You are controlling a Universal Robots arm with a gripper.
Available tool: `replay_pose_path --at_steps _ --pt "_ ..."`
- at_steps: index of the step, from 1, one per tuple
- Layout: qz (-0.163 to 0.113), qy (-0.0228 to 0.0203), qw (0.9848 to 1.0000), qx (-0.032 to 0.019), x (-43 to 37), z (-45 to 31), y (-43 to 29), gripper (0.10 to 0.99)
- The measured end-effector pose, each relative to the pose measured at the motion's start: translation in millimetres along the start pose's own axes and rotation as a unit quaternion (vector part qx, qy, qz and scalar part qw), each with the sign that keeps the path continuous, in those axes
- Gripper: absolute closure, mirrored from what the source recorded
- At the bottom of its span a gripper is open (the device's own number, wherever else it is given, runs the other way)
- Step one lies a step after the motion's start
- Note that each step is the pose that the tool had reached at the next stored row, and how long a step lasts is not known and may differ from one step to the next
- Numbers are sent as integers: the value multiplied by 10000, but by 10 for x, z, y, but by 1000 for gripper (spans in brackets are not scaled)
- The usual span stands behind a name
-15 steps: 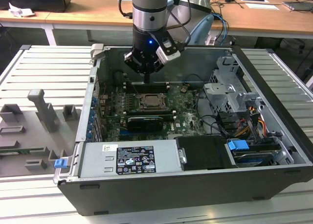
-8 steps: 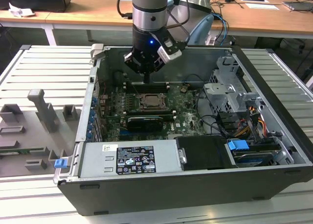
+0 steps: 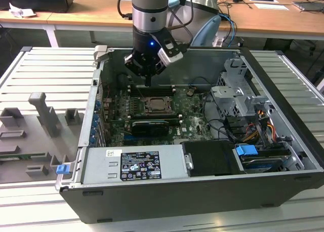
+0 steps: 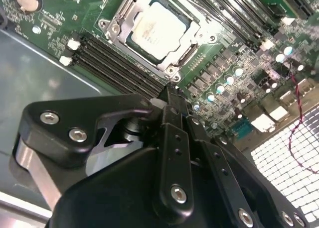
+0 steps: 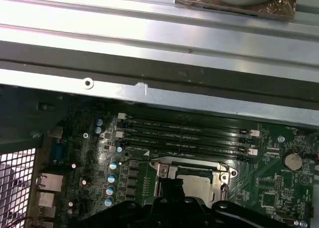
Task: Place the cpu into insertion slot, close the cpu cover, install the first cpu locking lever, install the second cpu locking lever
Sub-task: 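Install the first cpu locking lever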
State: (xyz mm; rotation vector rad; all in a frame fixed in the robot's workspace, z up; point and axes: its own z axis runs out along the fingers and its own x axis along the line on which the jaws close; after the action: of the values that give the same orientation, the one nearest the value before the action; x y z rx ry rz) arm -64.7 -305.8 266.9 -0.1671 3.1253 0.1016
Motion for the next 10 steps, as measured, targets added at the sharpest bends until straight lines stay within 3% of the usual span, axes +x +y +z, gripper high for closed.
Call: replay_pose_path --at_steps 5,10 --pt "374 -25 9993 4 2 7 0 980" --pt "436 -29 9990 5 46 9 5 980"
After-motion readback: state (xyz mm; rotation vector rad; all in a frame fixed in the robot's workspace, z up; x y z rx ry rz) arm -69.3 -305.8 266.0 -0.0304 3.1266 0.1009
